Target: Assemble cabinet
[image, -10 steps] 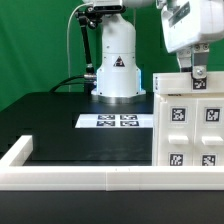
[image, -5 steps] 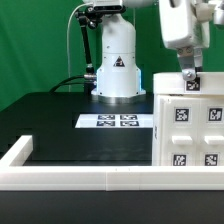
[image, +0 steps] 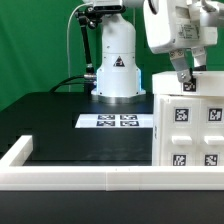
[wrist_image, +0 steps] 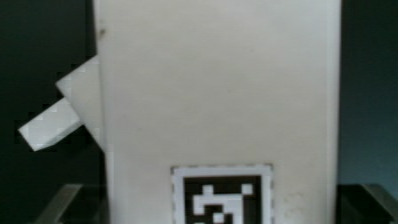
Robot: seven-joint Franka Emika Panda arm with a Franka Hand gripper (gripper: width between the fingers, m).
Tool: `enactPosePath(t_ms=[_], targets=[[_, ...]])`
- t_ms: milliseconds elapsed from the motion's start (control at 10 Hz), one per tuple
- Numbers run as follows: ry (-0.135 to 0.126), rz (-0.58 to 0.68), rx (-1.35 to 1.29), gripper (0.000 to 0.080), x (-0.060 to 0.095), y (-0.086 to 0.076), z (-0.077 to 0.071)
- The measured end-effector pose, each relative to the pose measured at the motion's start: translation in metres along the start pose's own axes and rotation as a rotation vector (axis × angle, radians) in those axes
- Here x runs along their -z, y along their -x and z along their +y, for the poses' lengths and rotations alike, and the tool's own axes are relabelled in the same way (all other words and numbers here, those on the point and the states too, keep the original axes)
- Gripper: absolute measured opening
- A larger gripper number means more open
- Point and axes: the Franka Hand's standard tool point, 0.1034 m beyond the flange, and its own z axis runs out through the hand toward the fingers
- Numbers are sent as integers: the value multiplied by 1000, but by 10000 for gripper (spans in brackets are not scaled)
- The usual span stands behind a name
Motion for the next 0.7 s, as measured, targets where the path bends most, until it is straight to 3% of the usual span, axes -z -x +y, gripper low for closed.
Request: enactPosePath(t_ms=[200, 300, 400, 700], targets=[[1, 0, 31, 556, -1, 0, 1], [0, -1, 41, 730, 0, 1, 1], [-2, -5, 64, 778, 2, 3, 0], [-12, -29, 106, 798, 11, 12, -1]])
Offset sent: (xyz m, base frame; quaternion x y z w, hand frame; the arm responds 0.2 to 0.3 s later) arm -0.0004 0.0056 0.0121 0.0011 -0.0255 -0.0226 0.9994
